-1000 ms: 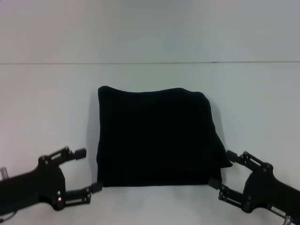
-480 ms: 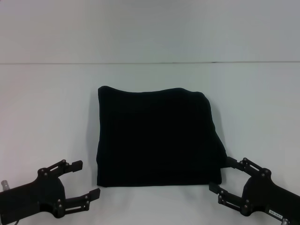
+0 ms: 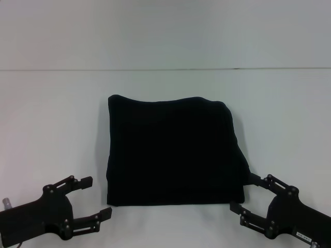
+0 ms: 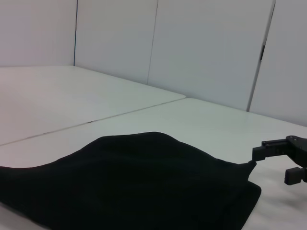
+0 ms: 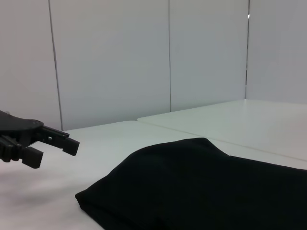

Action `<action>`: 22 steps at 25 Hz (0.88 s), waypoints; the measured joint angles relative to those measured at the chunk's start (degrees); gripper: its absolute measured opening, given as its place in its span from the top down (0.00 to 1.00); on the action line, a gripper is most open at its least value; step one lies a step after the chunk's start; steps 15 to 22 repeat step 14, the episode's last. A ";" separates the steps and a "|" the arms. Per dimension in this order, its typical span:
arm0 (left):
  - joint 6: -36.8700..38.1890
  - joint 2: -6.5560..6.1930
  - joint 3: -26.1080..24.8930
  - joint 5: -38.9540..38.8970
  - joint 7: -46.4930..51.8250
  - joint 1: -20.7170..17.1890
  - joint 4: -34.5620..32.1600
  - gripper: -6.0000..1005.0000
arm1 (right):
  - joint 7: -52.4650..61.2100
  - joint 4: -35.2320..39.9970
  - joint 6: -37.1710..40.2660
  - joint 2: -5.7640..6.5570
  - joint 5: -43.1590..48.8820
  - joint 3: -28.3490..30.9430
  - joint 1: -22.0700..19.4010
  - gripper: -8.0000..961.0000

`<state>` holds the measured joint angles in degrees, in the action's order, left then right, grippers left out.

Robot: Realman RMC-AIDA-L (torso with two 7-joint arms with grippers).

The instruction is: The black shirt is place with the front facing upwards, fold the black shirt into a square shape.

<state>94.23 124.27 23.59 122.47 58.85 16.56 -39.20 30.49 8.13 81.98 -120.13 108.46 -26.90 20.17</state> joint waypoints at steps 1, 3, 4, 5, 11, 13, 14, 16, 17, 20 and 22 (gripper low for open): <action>0.00 0.00 0.00 -0.03 0.00 0.00 0.00 0.09 | 0.00 -0.04 0.01 0.00 0.00 0.01 0.00 0.13; 0.01 0.00 -0.02 -0.19 0.00 0.00 0.00 0.09 | 0.00 -0.06 0.02 0.00 0.00 0.01 -0.01 0.13; 0.02 0.00 -0.03 -0.27 0.00 0.00 0.00 0.09 | 0.00 -0.06 0.02 0.00 0.00 0.01 -0.01 0.13; 0.03 0.00 -0.03 -0.29 0.01 0.00 0.00 0.09 | 0.00 -0.05 0.02 0.00 0.00 0.01 0.02 0.13; 0.11 0.08 0.06 -0.34 0.13 0.15 0.00 0.09 | 0.00 -0.04 0.18 0.00 -0.10 0.01 0.18 0.13; 0.10 0.09 0.01 -0.33 0.14 0.15 0.00 0.09 | 0.00 -0.04 0.26 -0.01 -0.14 0.07 0.20 0.13; 0.07 0.09 0.00 -0.30 0.14 0.15 0.00 0.09 | 0.00 -0.04 0.27 0.00 -0.21 0.09 0.20 0.13; 0.07 0.09 0.00 -0.30 0.14 0.15 0.00 0.09 | 0.00 -0.04 0.27 0.00 -0.21 0.09 0.20 0.13; 0.07 0.09 0.00 -0.30 0.14 0.15 0.00 0.09 | 0.00 -0.04 0.27 0.00 -0.21 0.09 0.20 0.13; 0.07 0.09 0.00 -0.30 0.14 0.15 0.00 0.09 | 0.00 -0.04 0.27 0.00 -0.21 0.09 0.20 0.13; 0.07 0.09 0.00 -0.30 0.14 0.15 0.00 0.09 | 0.00 -0.04 0.27 0.00 -0.21 0.09 0.20 0.13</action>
